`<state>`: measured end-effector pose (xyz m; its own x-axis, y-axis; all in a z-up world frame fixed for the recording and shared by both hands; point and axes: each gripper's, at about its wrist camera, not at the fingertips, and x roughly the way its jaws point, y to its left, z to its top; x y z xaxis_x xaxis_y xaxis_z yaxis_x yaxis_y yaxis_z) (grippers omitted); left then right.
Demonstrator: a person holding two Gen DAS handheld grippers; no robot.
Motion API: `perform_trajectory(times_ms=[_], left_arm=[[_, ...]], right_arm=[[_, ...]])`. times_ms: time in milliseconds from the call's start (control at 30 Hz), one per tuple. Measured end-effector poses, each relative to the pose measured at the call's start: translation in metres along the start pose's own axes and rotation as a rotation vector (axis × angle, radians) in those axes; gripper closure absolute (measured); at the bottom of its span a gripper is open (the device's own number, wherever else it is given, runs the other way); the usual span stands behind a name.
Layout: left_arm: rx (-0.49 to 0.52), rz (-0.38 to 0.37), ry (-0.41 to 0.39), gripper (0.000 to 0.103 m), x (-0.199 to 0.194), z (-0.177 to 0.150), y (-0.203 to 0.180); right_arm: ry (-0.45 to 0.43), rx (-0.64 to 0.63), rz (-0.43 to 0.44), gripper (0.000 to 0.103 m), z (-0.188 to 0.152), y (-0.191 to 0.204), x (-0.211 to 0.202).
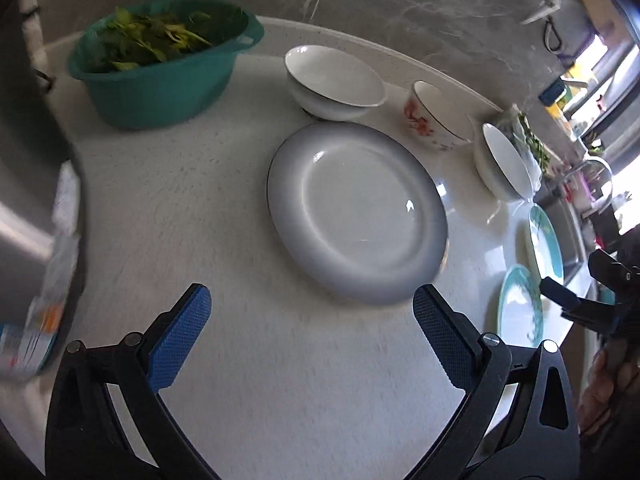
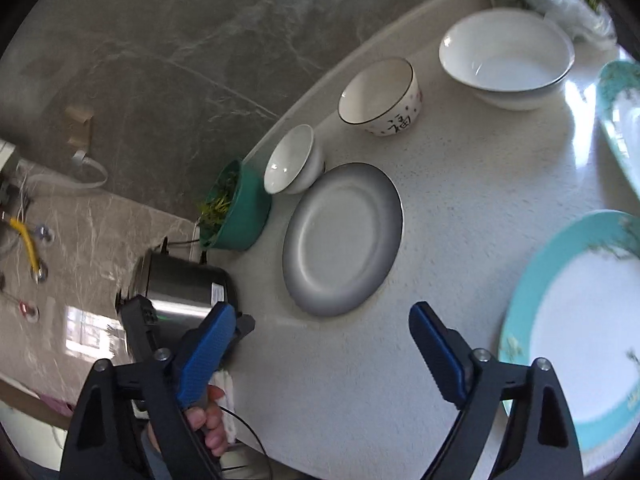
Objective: Organize plates and bowls
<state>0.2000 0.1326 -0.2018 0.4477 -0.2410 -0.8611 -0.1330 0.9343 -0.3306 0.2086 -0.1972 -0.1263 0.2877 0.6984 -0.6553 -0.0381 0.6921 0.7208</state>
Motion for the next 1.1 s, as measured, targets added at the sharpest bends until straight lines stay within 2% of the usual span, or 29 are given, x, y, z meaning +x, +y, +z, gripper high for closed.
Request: perform_trajectory(times_ms=[67, 133, 300, 400, 467, 533, 600, 667, 867, 1033, 1100], left_arm=[[-0.011, 0.013, 0.013, 0.001, 0.017, 0.016, 0.012], [-0.025, 0.008, 0.037, 0.001, 0.031, 0.026, 0.021], [-0.035, -0.019, 0.035, 0.001, 0.055, 0.04, 0.028], [-0.055, -0.024, 0.065, 0.002, 0.065, 0.047, 0.028], [-0.072, -0.035, 0.071, 0.011, 0.072, 0.051, 0.028], [-0.078, -0.056, 0.089, 0.037, 0.079, 0.057, 0.028], [-0.078, -0.045, 0.102, 0.045, 0.086, 0.063, 0.028], [-0.094, -0.024, 0.107, 0.046, 0.093, 0.069, 0.031], [-0.109, -0.071, 0.123, 0.048, 0.103, 0.081, 0.044], [-0.084, -0.116, 0.151, 0.066, 0.117, 0.094, 0.038], [-0.055, -0.101, 0.152, 0.067, 0.119, 0.096, 0.034]], right_arm=[[0.013, -0.008, 0.002, 0.014, 0.013, -0.002, 0.013], [0.047, 0.0, 0.009, 0.02, 0.023, -0.01, 0.028], [0.144, 0.053, 0.032, 0.04, 0.046, -0.041, 0.067], [0.206, 0.07, 0.066, 0.041, 0.056, -0.056, 0.084], [0.234, 0.08, 0.078, 0.041, 0.064, -0.064, 0.094], [0.242, 0.09, 0.098, 0.041, 0.073, -0.07, 0.1], [0.253, 0.087, 0.104, 0.041, 0.076, -0.075, 0.103], [0.271, 0.09, 0.1, 0.041, 0.079, -0.079, 0.109], [0.287, 0.088, 0.134, 0.043, 0.081, -0.084, 0.116], [0.296, 0.081, 0.148, 0.048, 0.082, -0.084, 0.121], [0.304, 0.072, 0.137, 0.059, 0.082, -0.084, 0.123]])
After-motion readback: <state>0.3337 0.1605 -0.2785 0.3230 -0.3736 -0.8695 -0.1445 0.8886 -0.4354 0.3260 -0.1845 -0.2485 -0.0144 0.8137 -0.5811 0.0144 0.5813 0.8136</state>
